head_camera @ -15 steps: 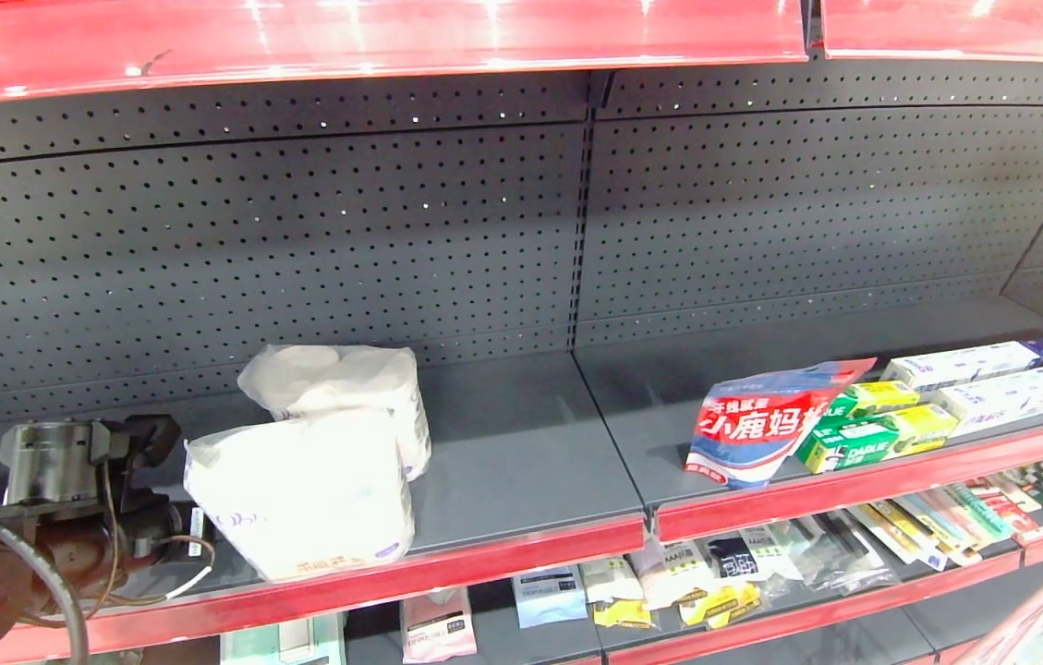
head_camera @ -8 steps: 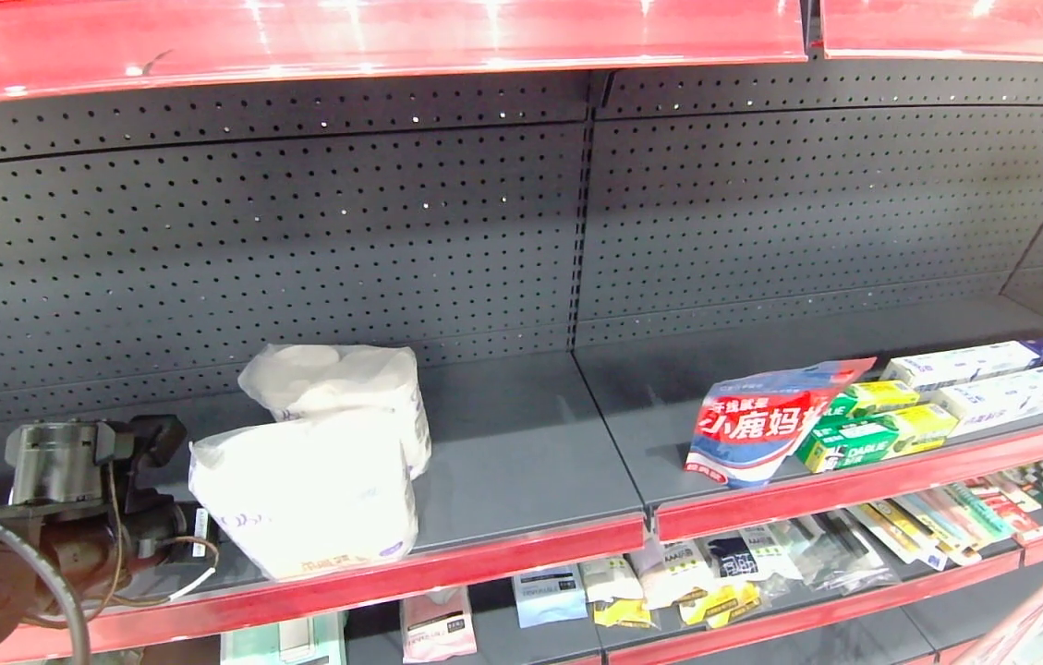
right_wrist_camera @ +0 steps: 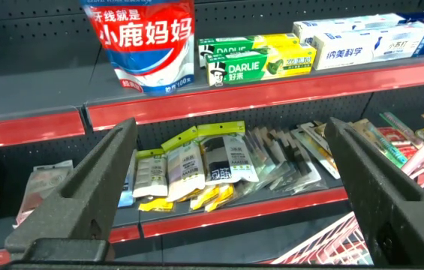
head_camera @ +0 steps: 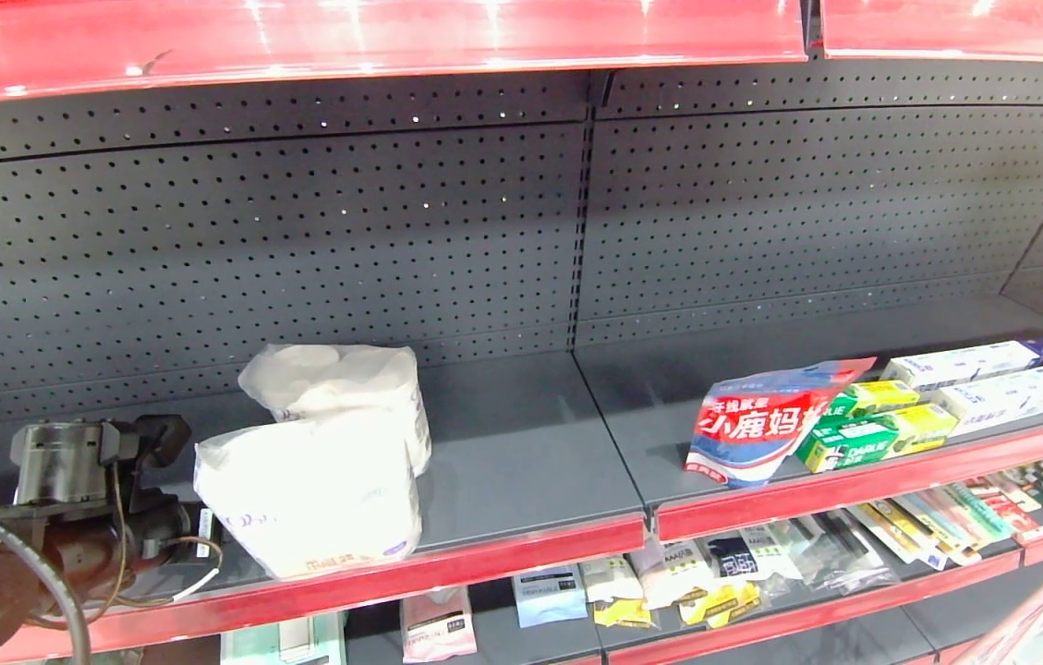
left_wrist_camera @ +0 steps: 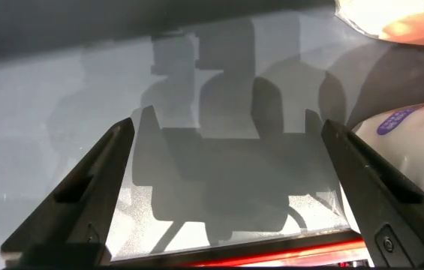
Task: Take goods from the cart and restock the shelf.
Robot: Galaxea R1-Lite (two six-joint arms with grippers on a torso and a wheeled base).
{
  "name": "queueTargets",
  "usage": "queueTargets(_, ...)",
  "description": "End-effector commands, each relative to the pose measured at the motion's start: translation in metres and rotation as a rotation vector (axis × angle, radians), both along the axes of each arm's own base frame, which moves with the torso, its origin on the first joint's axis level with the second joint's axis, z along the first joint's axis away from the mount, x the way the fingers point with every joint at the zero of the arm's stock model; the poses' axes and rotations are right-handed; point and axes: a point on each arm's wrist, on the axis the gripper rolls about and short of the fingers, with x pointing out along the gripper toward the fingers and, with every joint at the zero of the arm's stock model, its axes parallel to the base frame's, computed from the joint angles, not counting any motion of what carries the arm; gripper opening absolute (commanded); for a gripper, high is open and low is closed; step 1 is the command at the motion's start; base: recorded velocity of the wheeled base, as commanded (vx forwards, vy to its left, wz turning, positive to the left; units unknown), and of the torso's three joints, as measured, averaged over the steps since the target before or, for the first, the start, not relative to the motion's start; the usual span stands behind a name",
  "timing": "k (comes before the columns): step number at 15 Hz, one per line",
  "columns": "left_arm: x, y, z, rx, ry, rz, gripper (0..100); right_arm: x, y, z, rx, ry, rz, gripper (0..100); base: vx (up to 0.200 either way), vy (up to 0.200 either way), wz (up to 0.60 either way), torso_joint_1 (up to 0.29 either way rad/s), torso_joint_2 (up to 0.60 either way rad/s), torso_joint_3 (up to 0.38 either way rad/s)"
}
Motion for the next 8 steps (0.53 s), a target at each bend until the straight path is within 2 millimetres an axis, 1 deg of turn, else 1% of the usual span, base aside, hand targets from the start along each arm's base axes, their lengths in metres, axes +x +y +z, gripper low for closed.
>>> queueTargets(1, -0.0006, -0.0017, 0.0006, 0.0, -0.002, -0.007, 100, 0.0, 0.0, 0.0, 0.0, 0.0, 0.0, 100, 0.0, 0.0, 0.0, 0.0, 0.0, 0.0)
queueTargets(8, -0.001, -0.0029, 0.0007, 0.0, -0.002, -0.011, 100, 0.0001, 0.0, 0.0001, 0.0, 0.001, 0.0, 100, 0.0, 0.0, 0.0, 0.0, 0.0, 0.0)
